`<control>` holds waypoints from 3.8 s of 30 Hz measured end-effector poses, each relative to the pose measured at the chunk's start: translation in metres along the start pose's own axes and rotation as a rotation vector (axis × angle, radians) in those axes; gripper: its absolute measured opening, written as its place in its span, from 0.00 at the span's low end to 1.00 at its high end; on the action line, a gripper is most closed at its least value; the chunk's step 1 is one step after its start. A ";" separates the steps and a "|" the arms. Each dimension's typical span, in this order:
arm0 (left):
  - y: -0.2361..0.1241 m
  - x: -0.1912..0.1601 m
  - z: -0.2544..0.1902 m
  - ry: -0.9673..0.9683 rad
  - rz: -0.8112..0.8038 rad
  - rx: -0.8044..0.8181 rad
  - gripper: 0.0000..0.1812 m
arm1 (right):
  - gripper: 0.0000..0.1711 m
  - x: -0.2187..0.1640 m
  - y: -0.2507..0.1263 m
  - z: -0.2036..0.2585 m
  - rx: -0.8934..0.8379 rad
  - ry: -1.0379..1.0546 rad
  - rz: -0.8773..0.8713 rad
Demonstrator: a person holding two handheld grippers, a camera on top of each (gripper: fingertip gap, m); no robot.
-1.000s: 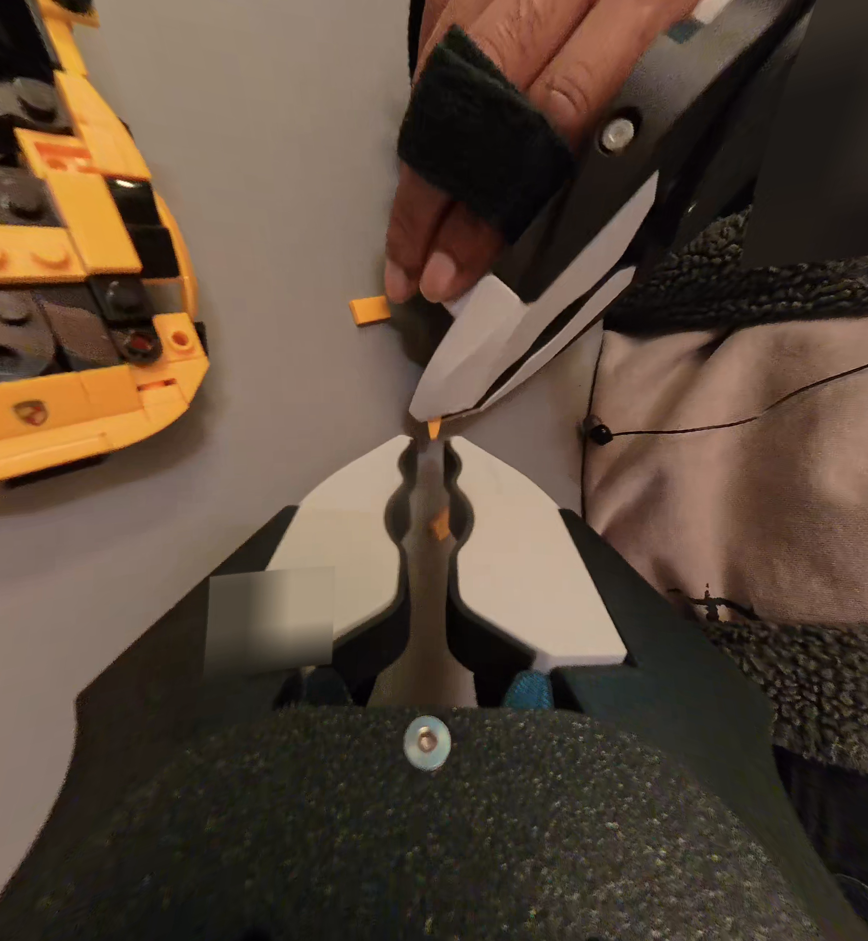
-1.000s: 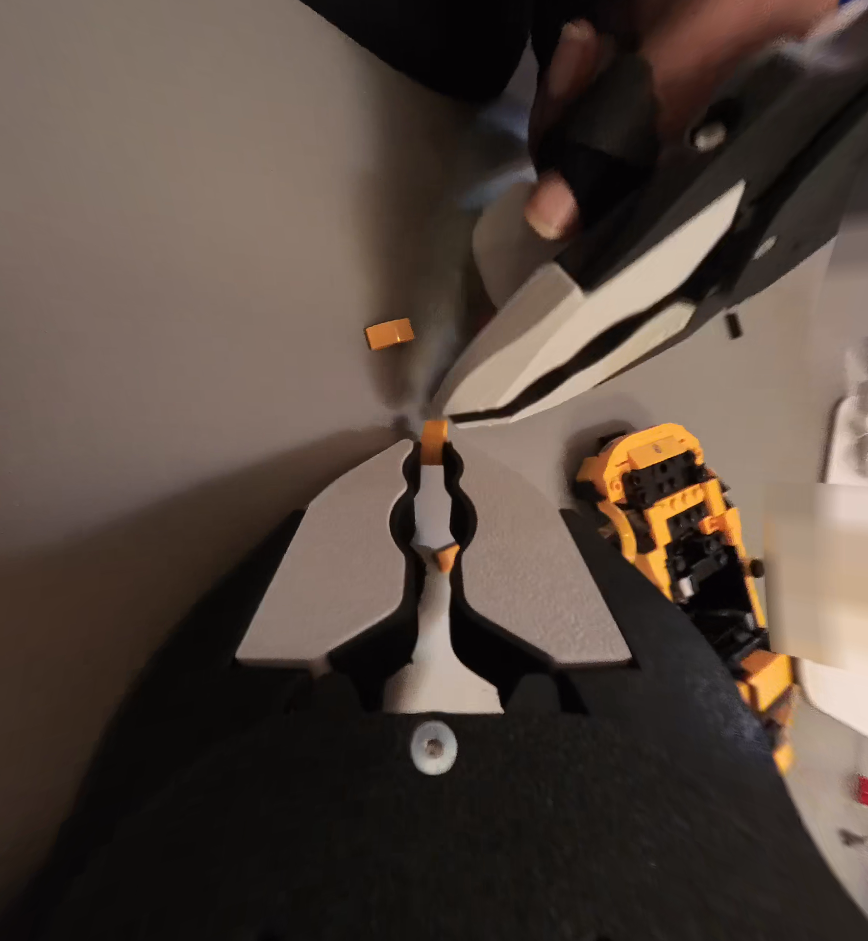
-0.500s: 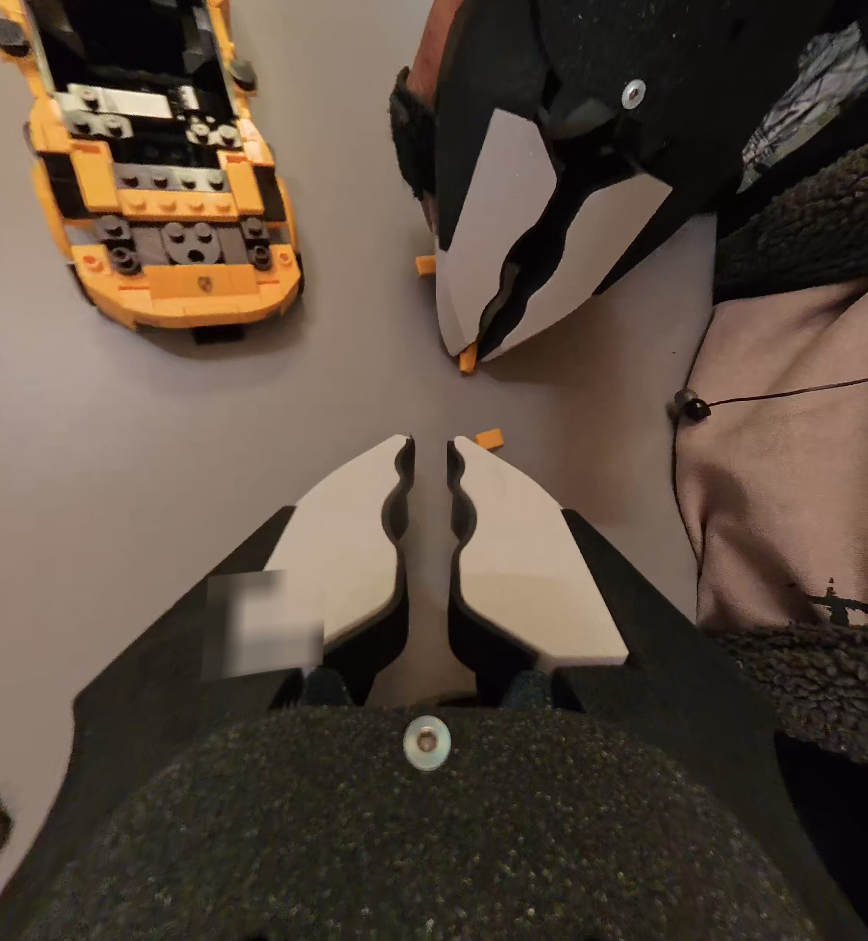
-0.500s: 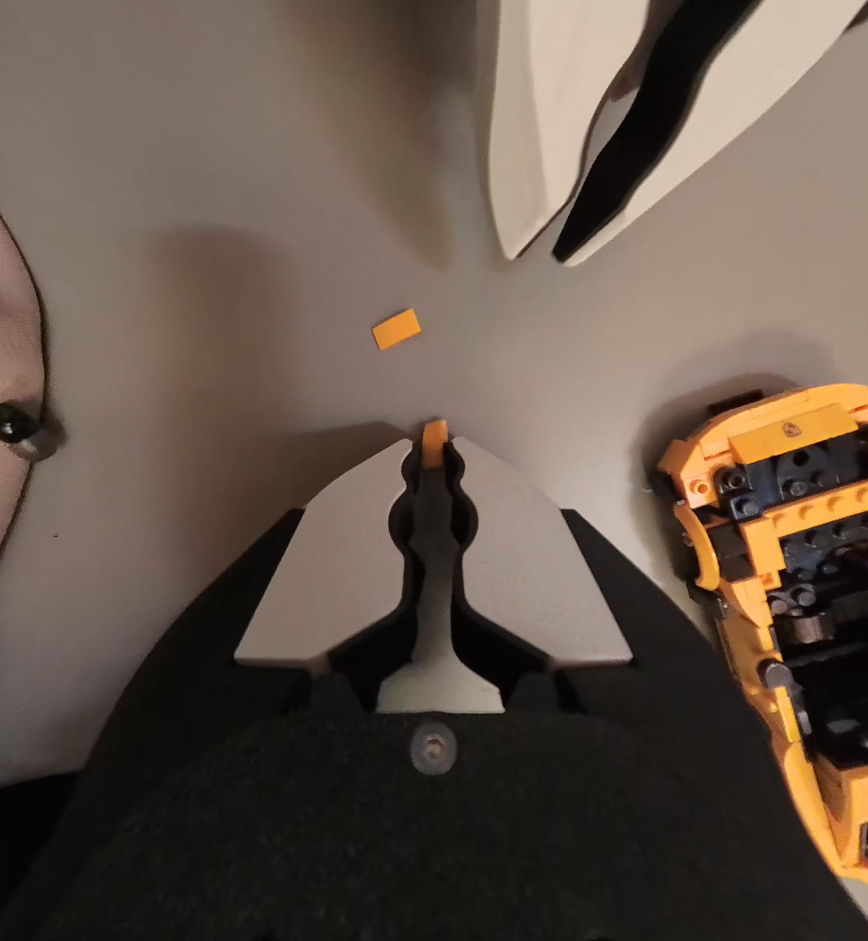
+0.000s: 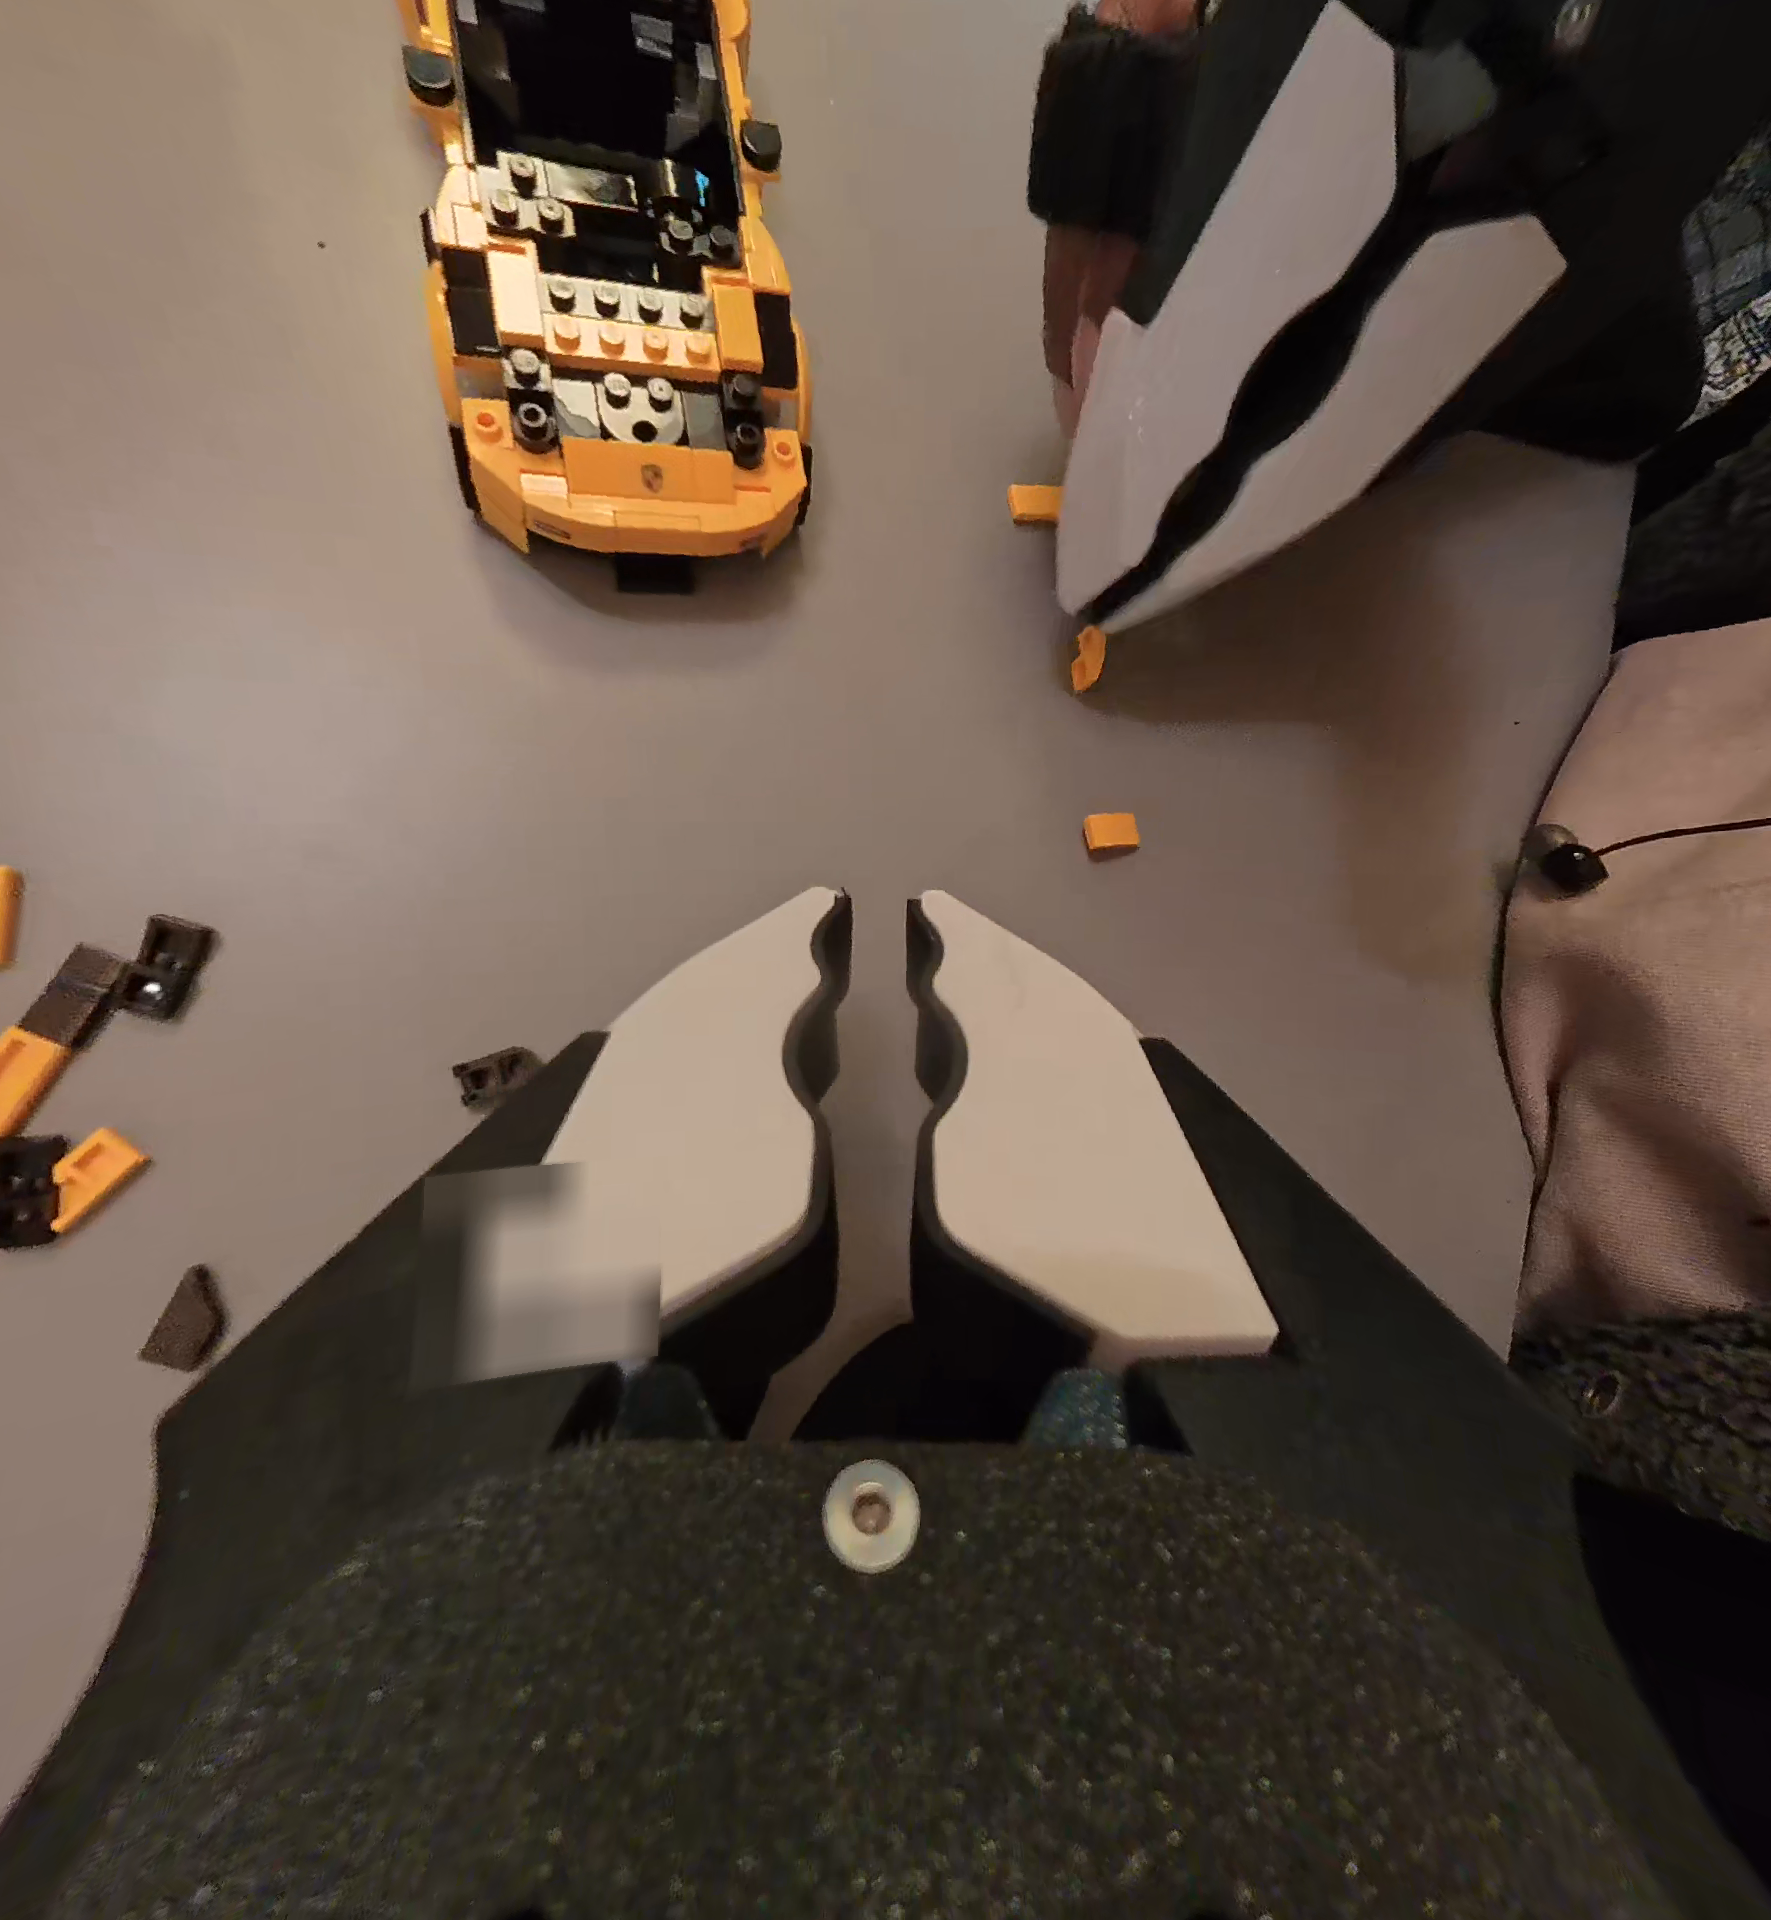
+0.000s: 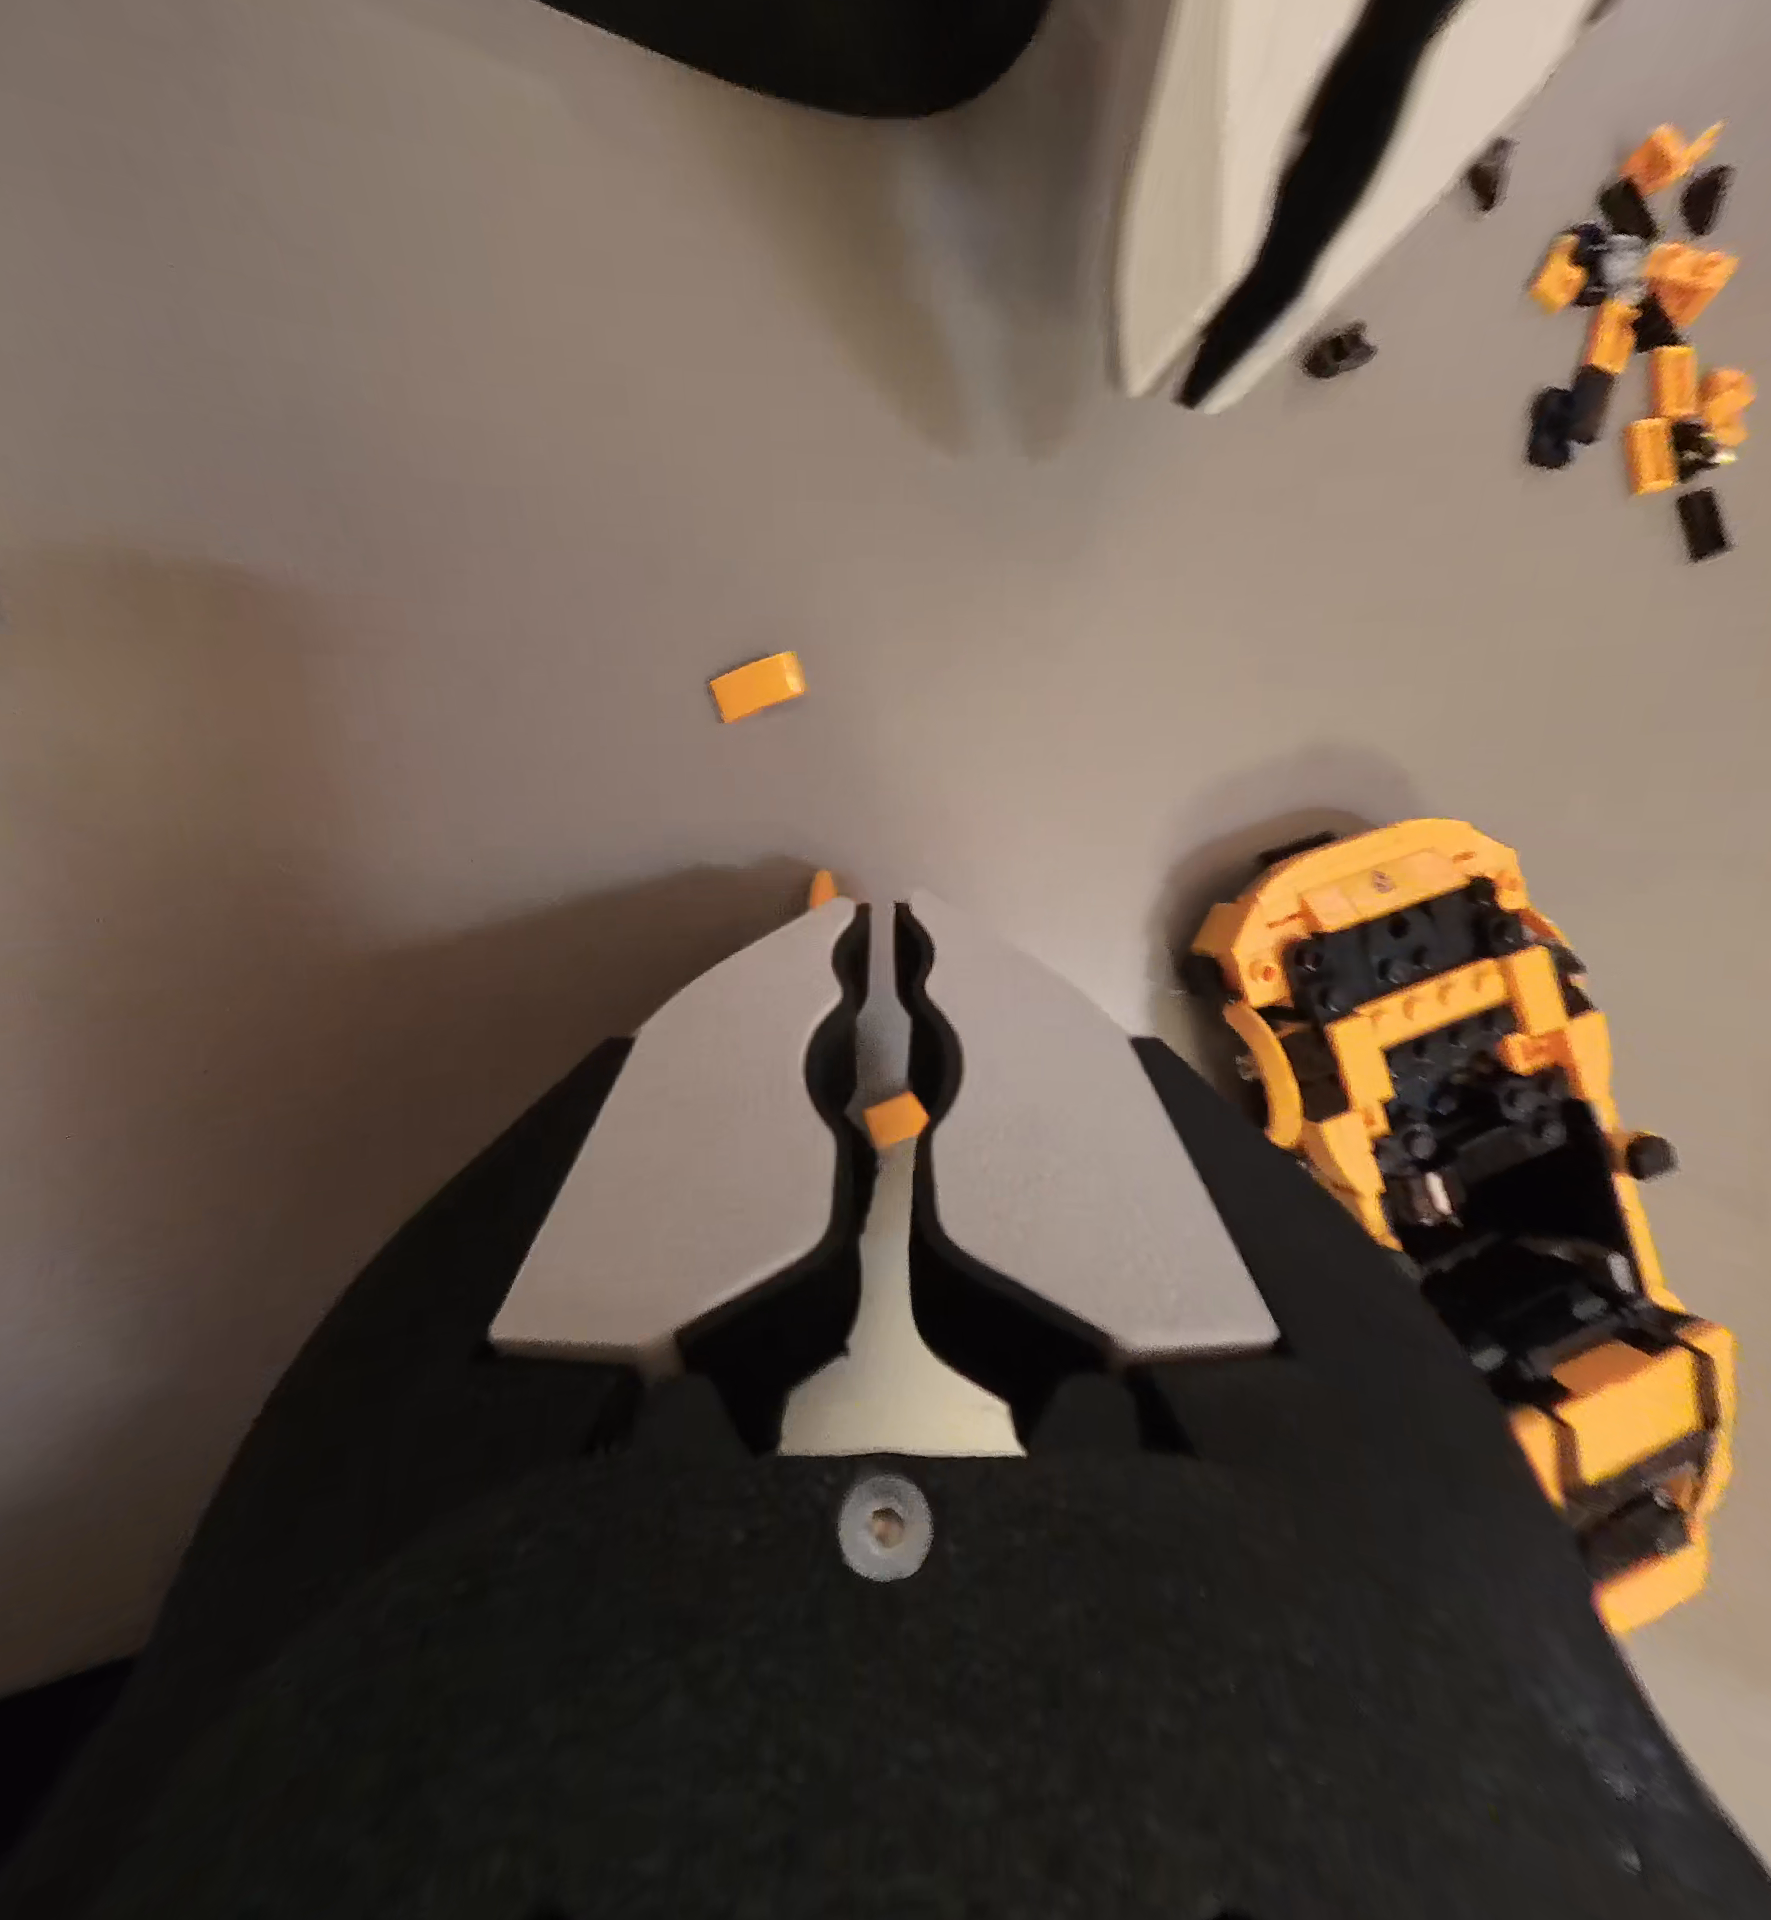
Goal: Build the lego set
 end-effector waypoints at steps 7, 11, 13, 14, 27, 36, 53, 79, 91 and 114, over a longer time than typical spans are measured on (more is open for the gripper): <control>0.009 0.002 -0.008 0.047 0.013 0.002 0.05 | 0.01 0.001 -0.003 -0.006 0.029 0.003 -0.048; 0.010 0.001 -0.007 0.045 -0.005 -0.004 0.05 | 0.04 0.001 -0.005 0.011 0.073 -0.046 -0.089; 0.012 0.000 -0.007 0.043 -0.007 -0.010 0.05 | 0.03 0.001 -0.003 0.016 0.070 -0.063 -0.098; 0.012 0.000 -0.007 0.044 -0.008 -0.013 0.05 | 0.03 0.000 -0.001 0.017 0.066 -0.067 -0.086; 0.015 -0.004 -0.007 0.038 -0.020 -0.046 0.05 | 0.01 -0.002 0.016 -0.005 0.169 0.066 -0.021; 0.004 -0.002 0.004 0.034 -0.082 0.021 0.03 | 0.05 -0.002 0.000 -0.016 0.158 0.087 -0.062; -0.059 0.021 0.128 -0.045 0.205 0.431 0.04 | 0.06 -0.054 -0.092 -0.037 -0.469 0.629 -0.613; -0.046 0.024 0.146 0.334 0.505 0.294 0.09 | 0.03 -0.048 -0.073 -0.023 -0.376 0.572 -0.569; -0.037 0.033 0.148 0.518 0.723 0.025 0.04 | 0.03 -0.053 -0.066 -0.022 -0.319 0.595 -0.552; 0.012 0.095 -0.066 0.391 -0.704 -0.451 0.04 | 0.08 0.026 -0.096 -0.017 -0.257 0.692 -0.827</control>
Point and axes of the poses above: each gripper's, where its closed fingertips meet, y out along the fingers, x out of its top, z = x × y across the jaws, the point moved 6 cm from there along -y, back along the fingers, and after that the axes turned 10 degrees about -x, right-handed, at the moved point
